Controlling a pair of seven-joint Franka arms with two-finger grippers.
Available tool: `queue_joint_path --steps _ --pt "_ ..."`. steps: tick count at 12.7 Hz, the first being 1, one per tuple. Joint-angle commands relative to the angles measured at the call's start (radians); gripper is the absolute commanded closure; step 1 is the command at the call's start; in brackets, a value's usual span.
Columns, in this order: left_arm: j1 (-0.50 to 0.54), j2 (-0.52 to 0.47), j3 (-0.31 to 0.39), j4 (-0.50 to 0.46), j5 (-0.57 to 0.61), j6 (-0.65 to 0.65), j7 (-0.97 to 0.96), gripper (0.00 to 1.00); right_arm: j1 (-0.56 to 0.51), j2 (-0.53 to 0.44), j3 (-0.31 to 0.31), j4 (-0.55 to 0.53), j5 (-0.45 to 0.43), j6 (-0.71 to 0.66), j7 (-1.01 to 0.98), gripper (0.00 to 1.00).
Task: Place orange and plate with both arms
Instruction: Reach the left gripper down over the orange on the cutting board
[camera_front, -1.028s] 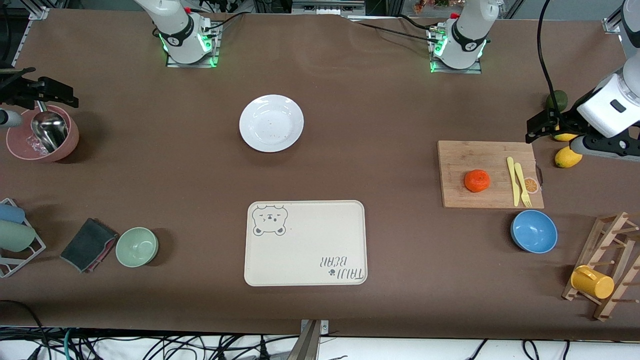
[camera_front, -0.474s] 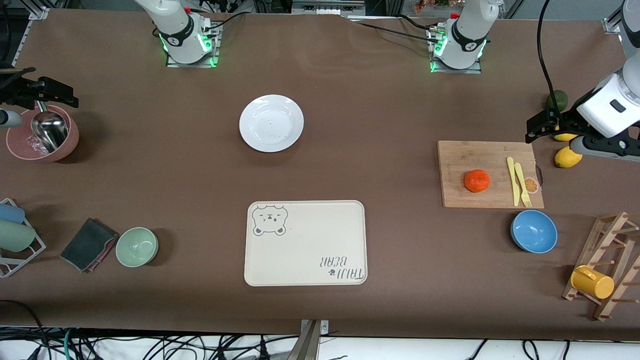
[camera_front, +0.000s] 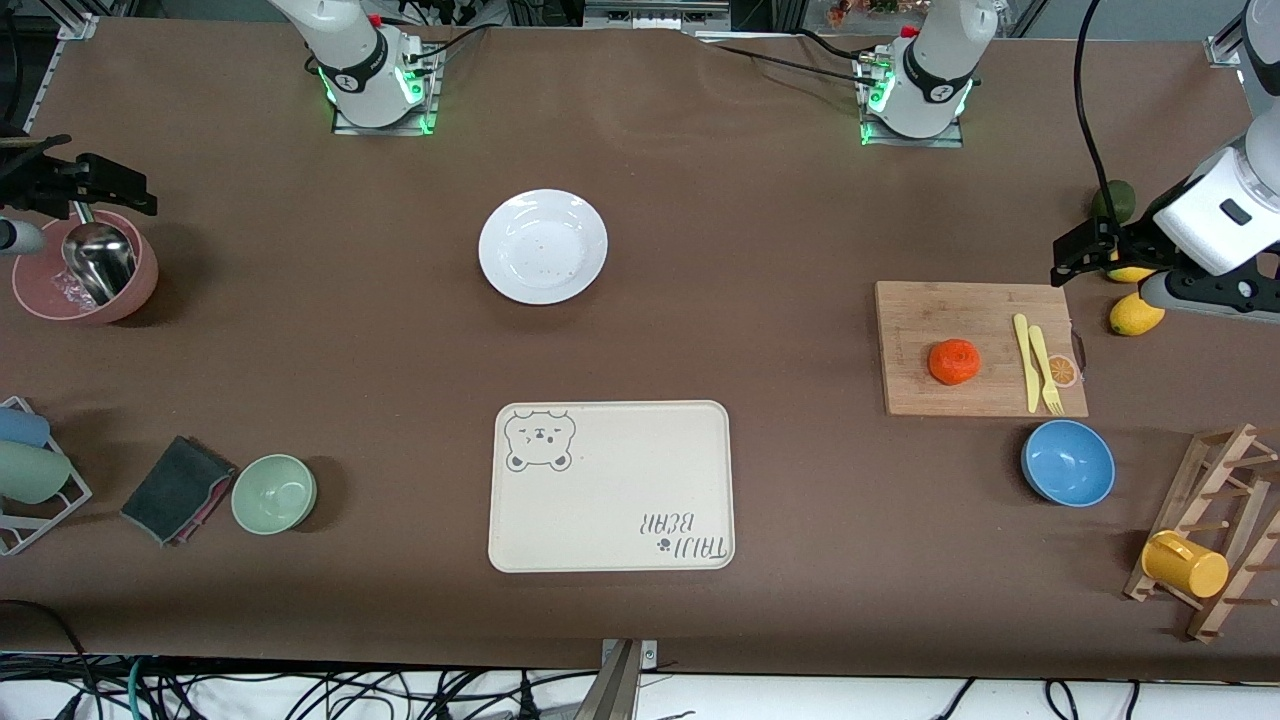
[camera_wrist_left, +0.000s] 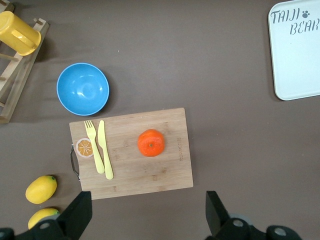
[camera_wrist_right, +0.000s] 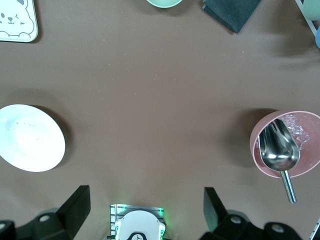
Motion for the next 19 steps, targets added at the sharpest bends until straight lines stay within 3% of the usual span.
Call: queue_joint_path --steps 1,6,9,11,13,16,17,19 --pt "-0.003 0.011 0.001 0.030 -0.005 -0.016 0.010 0.00 -0.001 0.003 -0.003 0.014 0.009 -0.015 -0.012 0.00" --pt "0.000 0.011 0.003 0.030 -0.005 -0.013 0.010 0.00 -0.001 0.003 -0.003 0.014 0.009 -0.013 -0.012 0.00" --pt "0.008 0.152 0.007 0.033 -0.032 -0.010 0.002 0.00 -0.001 0.003 -0.003 0.014 0.009 -0.013 -0.012 0.00" --pt "0.011 0.348 0.009 0.065 -0.016 0.034 0.001 0.00 -0.001 0.003 -0.003 0.014 0.009 -0.013 -0.012 0.00" --pt "0.019 0.419 0.009 0.051 -0.011 0.069 0.016 0.00 -0.001 0.003 -0.003 0.014 0.009 -0.013 -0.012 0.00" --pt "0.020 0.387 0.007 -0.206 0.040 0.369 0.021 0.00 -0.001 0.003 -0.003 0.014 0.009 -0.013 -0.012 0.00" --pt "0.020 0.360 0.007 -0.283 0.040 0.432 0.019 0.00 -0.001 0.003 -0.003 0.014 0.009 -0.013 -0.012 0.00" --pt "0.019 0.347 0.007 -0.346 0.040 0.454 0.019 0.00 -0.001 0.003 -0.003 0.014 0.009 -0.013 -0.012 0.00"
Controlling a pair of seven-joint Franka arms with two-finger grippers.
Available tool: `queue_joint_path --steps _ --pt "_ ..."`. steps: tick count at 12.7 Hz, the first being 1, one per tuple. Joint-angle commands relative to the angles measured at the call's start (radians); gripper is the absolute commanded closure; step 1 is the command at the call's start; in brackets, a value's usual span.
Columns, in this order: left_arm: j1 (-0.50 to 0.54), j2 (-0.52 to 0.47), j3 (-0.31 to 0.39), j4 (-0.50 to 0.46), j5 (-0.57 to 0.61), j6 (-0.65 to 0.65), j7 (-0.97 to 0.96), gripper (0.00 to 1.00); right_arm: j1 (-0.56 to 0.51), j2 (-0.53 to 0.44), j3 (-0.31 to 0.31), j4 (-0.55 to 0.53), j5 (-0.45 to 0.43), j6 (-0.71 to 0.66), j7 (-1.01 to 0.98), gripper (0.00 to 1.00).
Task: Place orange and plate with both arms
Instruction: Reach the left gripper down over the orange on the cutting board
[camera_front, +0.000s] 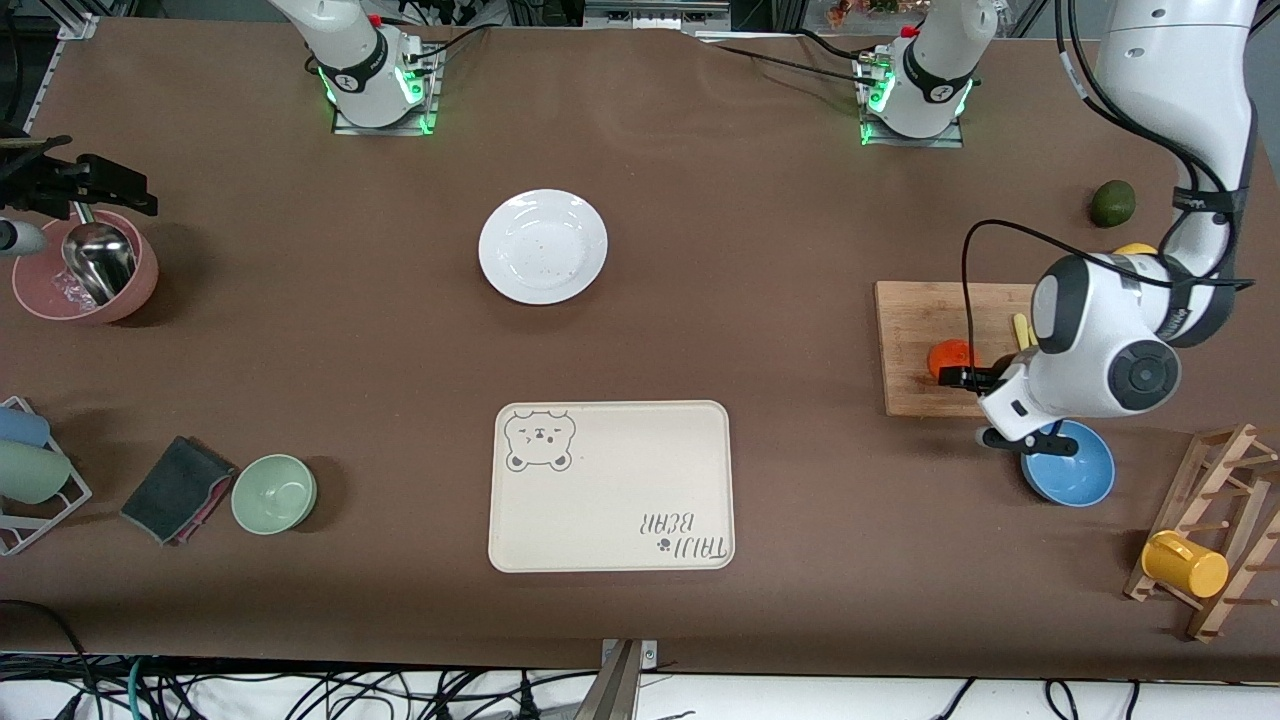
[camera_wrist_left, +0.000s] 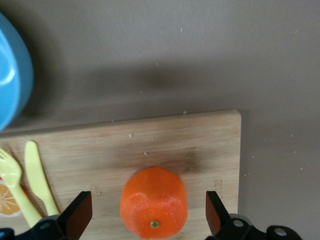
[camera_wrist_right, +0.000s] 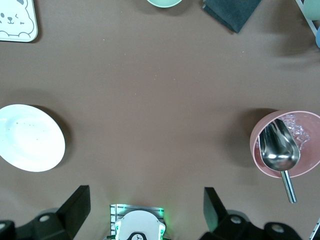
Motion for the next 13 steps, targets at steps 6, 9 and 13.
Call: queue_joint_path --steps 6,9,13 --pt "0.006 -0.056 -0.004 -0.167 0.025 0.067 0.015 0.00 -0.001 0.002 -0.003 0.014 0.009 -0.015 -0.012 0.00" --pt "0.006 -0.022 -0.004 -0.161 0.025 0.099 0.005 0.00 -0.001 0.002 -0.003 0.014 0.010 -0.012 -0.012 0.00" --pt "0.006 0.007 -0.004 -0.159 0.025 0.113 0.005 0.14 0.001 0.000 -0.003 0.014 0.009 -0.015 -0.012 0.00"
